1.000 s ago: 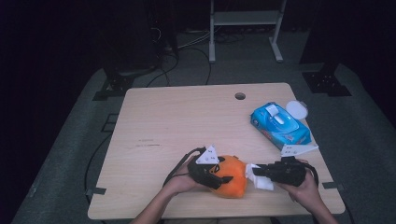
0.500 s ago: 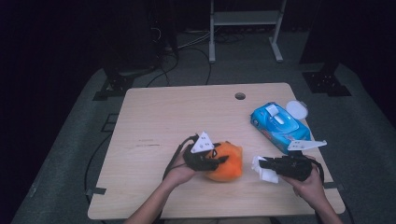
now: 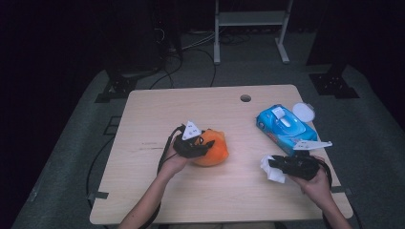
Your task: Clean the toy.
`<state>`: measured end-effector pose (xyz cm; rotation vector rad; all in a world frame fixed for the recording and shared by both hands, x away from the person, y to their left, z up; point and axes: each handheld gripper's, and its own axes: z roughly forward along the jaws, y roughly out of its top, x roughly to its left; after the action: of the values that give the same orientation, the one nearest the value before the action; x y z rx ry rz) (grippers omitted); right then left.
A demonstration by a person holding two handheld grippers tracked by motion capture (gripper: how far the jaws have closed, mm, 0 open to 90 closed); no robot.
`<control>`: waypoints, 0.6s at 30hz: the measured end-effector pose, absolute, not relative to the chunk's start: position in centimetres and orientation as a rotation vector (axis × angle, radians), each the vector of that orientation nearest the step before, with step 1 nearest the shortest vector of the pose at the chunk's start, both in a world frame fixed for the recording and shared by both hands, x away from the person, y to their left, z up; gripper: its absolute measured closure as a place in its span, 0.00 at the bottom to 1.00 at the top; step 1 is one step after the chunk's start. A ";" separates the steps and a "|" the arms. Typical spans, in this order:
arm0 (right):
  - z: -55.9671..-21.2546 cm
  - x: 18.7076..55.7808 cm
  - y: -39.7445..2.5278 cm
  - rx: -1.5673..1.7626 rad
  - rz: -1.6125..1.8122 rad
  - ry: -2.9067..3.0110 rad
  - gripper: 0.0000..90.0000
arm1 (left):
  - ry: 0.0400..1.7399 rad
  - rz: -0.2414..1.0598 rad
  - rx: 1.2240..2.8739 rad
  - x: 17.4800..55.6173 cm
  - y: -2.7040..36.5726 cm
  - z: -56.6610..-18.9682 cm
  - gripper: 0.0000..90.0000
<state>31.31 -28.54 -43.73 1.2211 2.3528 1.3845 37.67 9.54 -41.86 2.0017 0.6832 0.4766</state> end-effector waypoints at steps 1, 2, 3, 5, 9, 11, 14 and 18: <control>-43.8 31.4 -28.6 1.222 1.394 2.345 0.72 | 0.681 0.472 2.003 37.7 9.6 -41.8 0.50; -43.9 31.5 -28.7 1.228 1.403 2.340 0.69 | 0.679 0.471 2.007 37.7 9.6 -41.8 0.48; -43.9 31.6 -28.8 1.227 1.413 2.339 0.67 | 0.680 0.469 2.006 37.7 9.6 -41.7 0.46; -44.0 31.7 -28.8 1.238 1.422 2.336 0.66 | 0.682 0.462 2.010 37.7 9.7 -41.5 0.42; -44.1 31.7 -28.8 1.227 1.420 2.342 0.62 | 0.705 0.430 1.977 37.5 10.3 -40.8 0.32; -44.0 31.7 -28.7 1.227 1.422 2.341 0.60 | 0.721 0.418 1.959 37.3 10.5 -40.5 0.25; -43.9 31.5 -28.6 1.220 1.418 2.337 0.59 | 0.729 0.410 1.943 36.7 11.3 -40.2 0.20; -43.6 31.2 -28.4 1.216 1.421 2.326 0.57 | 0.754 0.391 1.905 36.0 12.4 -40.0 0.16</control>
<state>31.17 -28.40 -43.57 1.2157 2.3264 1.4210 35.98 12.38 -40.03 1.9050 0.7536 0.3905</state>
